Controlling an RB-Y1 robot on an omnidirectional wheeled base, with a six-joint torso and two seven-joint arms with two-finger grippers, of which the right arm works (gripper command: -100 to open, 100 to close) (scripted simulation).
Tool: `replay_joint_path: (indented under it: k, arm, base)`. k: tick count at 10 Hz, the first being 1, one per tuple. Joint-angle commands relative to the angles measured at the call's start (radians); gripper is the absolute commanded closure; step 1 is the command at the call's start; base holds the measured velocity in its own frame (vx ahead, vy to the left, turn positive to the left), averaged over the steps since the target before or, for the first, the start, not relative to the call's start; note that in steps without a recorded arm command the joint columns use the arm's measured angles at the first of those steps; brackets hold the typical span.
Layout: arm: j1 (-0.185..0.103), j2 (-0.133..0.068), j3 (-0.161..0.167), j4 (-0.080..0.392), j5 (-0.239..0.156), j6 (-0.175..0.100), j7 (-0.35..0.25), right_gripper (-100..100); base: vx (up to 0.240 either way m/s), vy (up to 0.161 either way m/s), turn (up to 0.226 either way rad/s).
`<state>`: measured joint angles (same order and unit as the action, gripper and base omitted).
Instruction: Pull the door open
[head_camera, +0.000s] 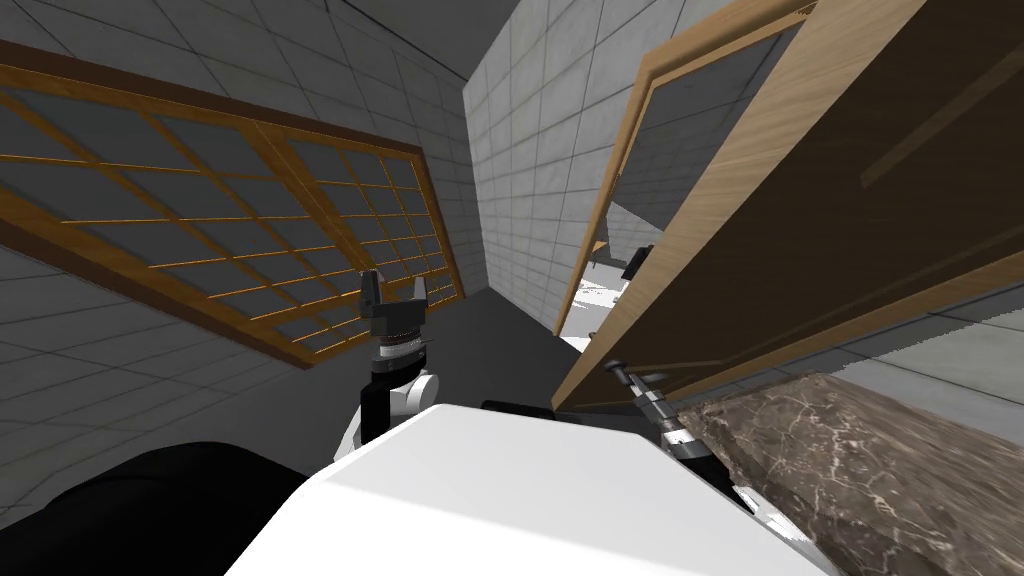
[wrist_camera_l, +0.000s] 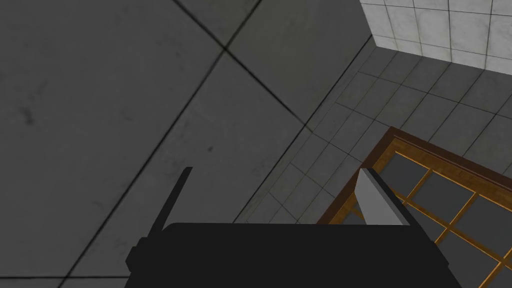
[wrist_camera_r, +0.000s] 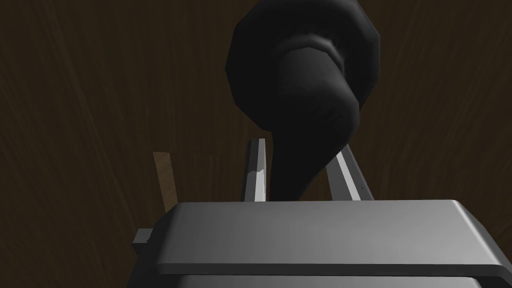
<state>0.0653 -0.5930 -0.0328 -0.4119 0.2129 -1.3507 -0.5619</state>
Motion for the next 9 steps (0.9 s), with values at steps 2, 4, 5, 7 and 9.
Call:
replay_joint_path:
  k: [2,4,5,7,9]
  arm:
    - [-0.002,-0.006,-0.007,0.010,0.000,-0.011,0.001,100]
    - [-0.003,-0.007,-0.009,0.014,0.001,-0.015,0.001,100]
    - [-0.004,-0.008,-0.010,0.017,0.002,-0.017,0.002,100]
    - [-0.005,-0.003,-0.005,0.021,0.005,-0.019,-0.001,100]
    - [-0.007,-0.003,-0.006,0.024,0.006,-0.021,0.000,100]
  base:
    - [-0.184,-0.077,0.176]
    - [-0.152,-0.075,0.110]
    - [-0.154,-0.068,0.115]
    - [-0.084,-0.049,0.100]
    - [-0.175,-0.075,0.142]
